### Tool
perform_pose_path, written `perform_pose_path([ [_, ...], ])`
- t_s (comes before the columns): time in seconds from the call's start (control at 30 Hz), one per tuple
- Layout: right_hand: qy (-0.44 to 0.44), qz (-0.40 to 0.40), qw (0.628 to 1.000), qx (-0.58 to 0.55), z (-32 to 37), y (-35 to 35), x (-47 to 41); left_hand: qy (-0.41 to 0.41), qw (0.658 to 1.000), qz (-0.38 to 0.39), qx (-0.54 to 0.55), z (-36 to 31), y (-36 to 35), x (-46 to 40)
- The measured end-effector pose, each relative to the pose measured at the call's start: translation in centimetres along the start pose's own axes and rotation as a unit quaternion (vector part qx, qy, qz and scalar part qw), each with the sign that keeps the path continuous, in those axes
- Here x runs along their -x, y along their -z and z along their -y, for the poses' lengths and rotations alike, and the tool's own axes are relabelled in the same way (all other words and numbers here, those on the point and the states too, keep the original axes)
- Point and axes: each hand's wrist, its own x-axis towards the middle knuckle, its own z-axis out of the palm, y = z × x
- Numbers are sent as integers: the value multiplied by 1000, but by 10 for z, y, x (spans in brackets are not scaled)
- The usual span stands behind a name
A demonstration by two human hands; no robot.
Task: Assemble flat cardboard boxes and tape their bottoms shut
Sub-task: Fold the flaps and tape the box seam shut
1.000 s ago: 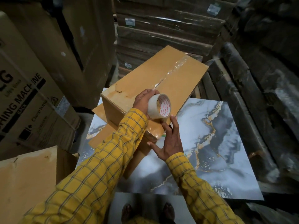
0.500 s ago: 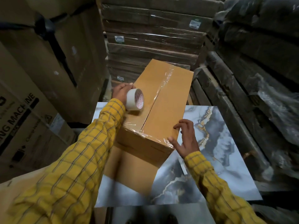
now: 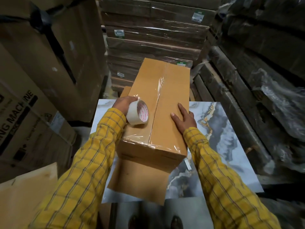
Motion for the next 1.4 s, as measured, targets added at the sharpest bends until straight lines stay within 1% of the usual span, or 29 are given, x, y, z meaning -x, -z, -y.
perform_pose_path([
  [0.17,41,24,999,8,-14,5,35,-38,999,-12,-18,21,-1,55],
  [0.23,55,35,998,12,-18,8,46,-53,997,-19,-43,30,-2,74],
  [0.37,69,57,996,27,-24,16,69,-59,995,-38,-74,46,-2,106],
  [0.57,75,77,994,16,-45,26,116,-38,996,-62,-44,75,-8,159],
  [0.83,91,91,992,10,-68,38,173,-42,995,-88,-10,109,-13,206],
  [0.97,94,91,991,9,-69,39,186,-35,988,-122,85,113,-19,208],
  [1.0,94,92,991,7,-68,39,186,-42,986,-132,96,111,-23,207],
  [1.07,89,95,991,9,-66,40,186,-85,982,-146,82,106,-33,204],
  [1.13,82,98,992,9,-65,40,184,-133,979,-131,77,93,-44,200],
  [1.2,78,104,991,-7,-65,40,181,-156,978,-100,91,78,-54,191],
  [1.3,65,126,990,-27,-61,44,173,-152,981,-45,110,61,-63,167],
  [1.33,57,123,990,-27,-57,45,168,-147,982,-22,119,57,-65,158],
  [1.4,50,82,995,-6,-45,46,159,-140,981,15,137,51,-69,137],
])
